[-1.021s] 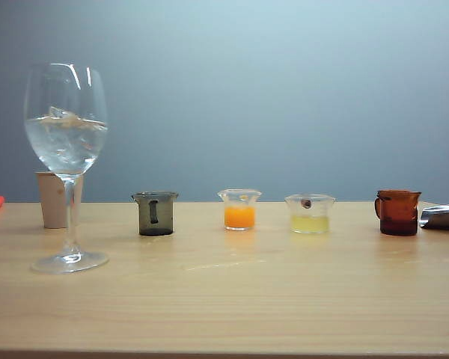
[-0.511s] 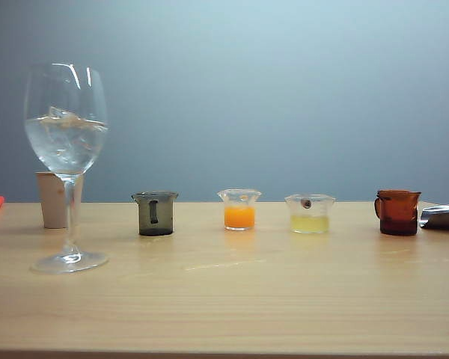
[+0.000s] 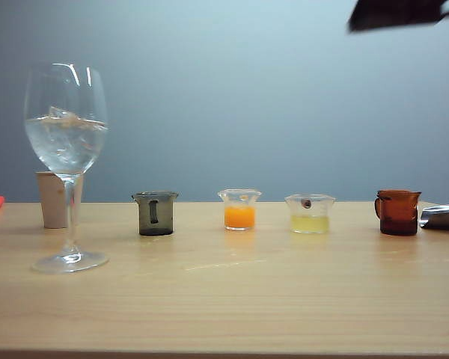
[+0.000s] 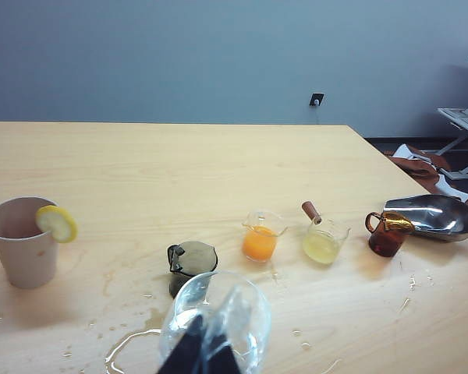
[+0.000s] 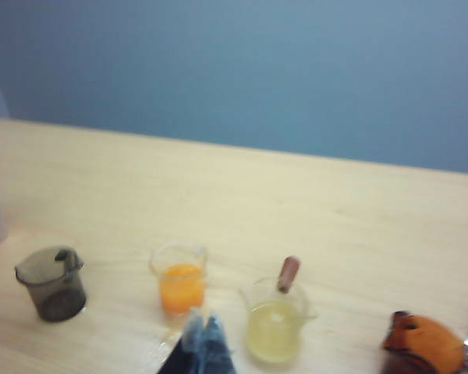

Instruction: Pick up the second measuring cup from the left, pour the orange juice inside into the goblet, and finally put the measuring cup back in its original place.

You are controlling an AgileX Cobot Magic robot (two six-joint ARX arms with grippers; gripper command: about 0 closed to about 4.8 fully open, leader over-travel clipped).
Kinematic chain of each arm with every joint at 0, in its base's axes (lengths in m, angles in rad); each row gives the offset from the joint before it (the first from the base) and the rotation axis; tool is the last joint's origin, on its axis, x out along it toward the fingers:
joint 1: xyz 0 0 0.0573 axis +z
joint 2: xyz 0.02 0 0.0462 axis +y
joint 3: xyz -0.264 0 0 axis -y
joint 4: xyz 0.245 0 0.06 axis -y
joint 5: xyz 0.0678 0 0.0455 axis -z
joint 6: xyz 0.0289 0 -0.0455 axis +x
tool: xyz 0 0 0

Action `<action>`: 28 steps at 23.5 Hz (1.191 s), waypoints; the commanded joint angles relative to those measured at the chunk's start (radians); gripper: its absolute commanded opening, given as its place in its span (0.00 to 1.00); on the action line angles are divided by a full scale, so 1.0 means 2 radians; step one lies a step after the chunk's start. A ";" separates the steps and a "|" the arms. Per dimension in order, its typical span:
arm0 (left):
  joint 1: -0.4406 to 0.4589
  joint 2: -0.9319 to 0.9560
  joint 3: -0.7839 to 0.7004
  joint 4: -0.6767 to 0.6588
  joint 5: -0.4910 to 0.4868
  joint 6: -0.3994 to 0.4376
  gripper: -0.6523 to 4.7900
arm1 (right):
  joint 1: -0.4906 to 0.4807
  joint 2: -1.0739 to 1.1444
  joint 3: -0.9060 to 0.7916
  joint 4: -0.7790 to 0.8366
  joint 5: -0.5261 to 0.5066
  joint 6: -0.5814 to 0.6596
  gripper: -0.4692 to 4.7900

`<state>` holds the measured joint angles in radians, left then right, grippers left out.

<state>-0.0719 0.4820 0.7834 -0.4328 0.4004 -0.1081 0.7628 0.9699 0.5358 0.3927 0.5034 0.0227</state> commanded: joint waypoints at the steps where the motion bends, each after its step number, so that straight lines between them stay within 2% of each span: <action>1: 0.000 0.000 0.002 0.004 0.002 0.002 0.11 | 0.025 0.080 0.002 0.115 0.014 0.002 0.08; 3: 0.000 0.000 0.002 0.004 0.002 0.002 0.11 | 0.037 0.148 0.002 0.179 0.037 0.002 0.08; 7: 0.000 0.000 0.002 0.004 -0.006 0.002 0.11 | 0.041 0.285 0.005 0.300 0.035 0.019 0.09; 12: 0.000 0.002 0.002 0.003 -0.006 0.002 0.11 | 0.041 0.400 0.064 0.311 0.054 0.022 0.09; 14: 0.000 0.002 0.002 0.002 -0.006 0.002 0.11 | 0.040 0.436 0.099 0.311 0.054 0.054 0.11; 15: 0.000 0.002 0.002 0.002 -0.005 0.002 0.11 | 0.039 0.452 0.113 0.311 0.053 0.065 0.25; 16: 0.000 0.002 0.002 0.002 -0.005 0.002 0.11 | 0.038 0.471 0.131 0.311 0.054 0.070 0.60; 17: 0.000 0.002 0.002 0.002 -0.005 0.002 0.11 | 0.038 0.486 0.146 0.311 0.055 0.070 0.88; 18: 0.000 0.002 0.002 0.002 -0.005 0.002 0.11 | 0.037 0.503 0.163 0.311 0.063 0.074 0.92; 21: 0.000 0.002 0.002 0.002 -0.005 0.002 0.11 | 0.036 0.538 0.206 0.306 0.080 0.078 0.91; 24: 0.000 0.002 0.002 0.000 -0.005 0.002 0.11 | 0.034 0.564 0.252 0.250 0.112 0.084 0.90; 28: 0.000 0.002 0.002 0.000 -0.005 0.002 0.11 | 0.022 0.577 0.267 0.249 0.120 0.087 0.90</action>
<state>-0.0719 0.4877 0.7834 -0.4385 0.3897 -0.1081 0.8120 2.1246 1.0630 0.8753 0.7349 0.1894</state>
